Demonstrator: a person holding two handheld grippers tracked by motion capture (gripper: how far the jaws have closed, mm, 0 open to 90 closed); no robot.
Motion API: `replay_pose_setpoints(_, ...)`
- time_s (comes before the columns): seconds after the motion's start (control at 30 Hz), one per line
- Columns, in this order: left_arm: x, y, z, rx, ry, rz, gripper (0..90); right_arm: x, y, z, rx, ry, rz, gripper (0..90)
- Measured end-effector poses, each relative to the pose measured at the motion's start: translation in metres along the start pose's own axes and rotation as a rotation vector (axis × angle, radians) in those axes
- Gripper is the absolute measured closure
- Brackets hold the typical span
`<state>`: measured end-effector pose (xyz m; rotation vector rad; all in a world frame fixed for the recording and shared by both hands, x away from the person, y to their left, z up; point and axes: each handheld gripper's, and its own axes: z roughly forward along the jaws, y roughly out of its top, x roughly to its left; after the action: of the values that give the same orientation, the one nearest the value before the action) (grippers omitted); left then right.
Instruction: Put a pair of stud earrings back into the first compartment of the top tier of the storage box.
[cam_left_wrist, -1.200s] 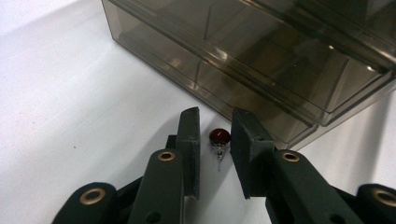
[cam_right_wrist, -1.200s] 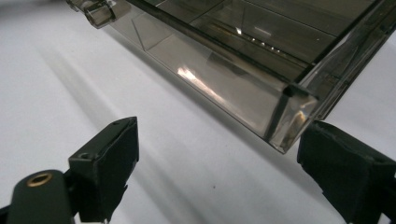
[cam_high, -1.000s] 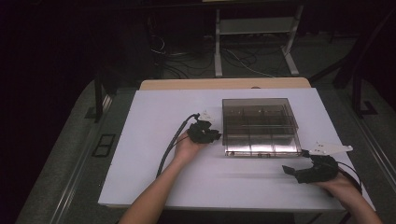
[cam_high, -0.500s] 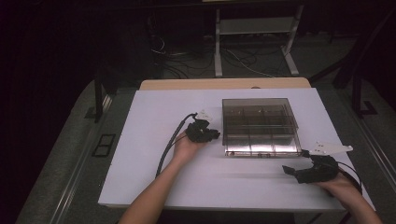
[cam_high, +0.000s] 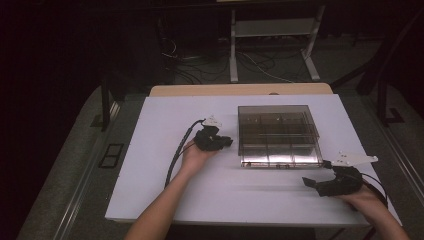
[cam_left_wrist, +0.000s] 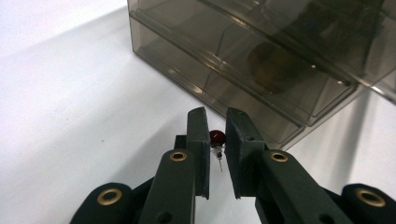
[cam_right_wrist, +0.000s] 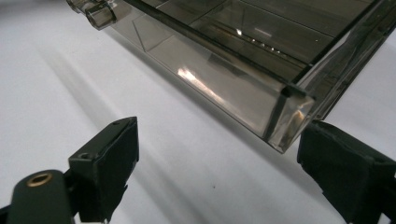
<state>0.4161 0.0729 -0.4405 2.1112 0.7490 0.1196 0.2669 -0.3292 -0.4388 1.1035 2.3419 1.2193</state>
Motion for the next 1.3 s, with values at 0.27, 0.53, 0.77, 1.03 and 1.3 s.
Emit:
replay_pose_setpoints(0.27,-0.001,0.002,-0.014,-0.011,-0.017,0.013,79.6,0.0,0.0,0.0,-0.003,0.002,-0.002,12.2)
replay_pose_setpoints(0.53,-0.004,0.004,-0.029,-0.011,-0.037,0.035,79.6,0.0,0.0,-0.001,-0.004,0.002,-0.003,12.2)
replay_pose_setpoints(0.77,-0.007,0.006,-0.037,-0.015,-0.052,0.051,79.6,0.0,0.0,-0.001,-0.004,0.001,-0.005,12.2)
replay_pose_setpoints(1.03,-0.01,0.009,-0.045,-0.031,-0.066,0.059,79.6,0.0,0.0,-0.001,-0.004,0.001,-0.007,12.2)
replay_pose_setpoints(1.3,-0.016,0.014,-0.051,-0.052,-0.083,0.069,79.5,0.0,0.0,-0.001,-0.005,0.0,-0.008,12.2)
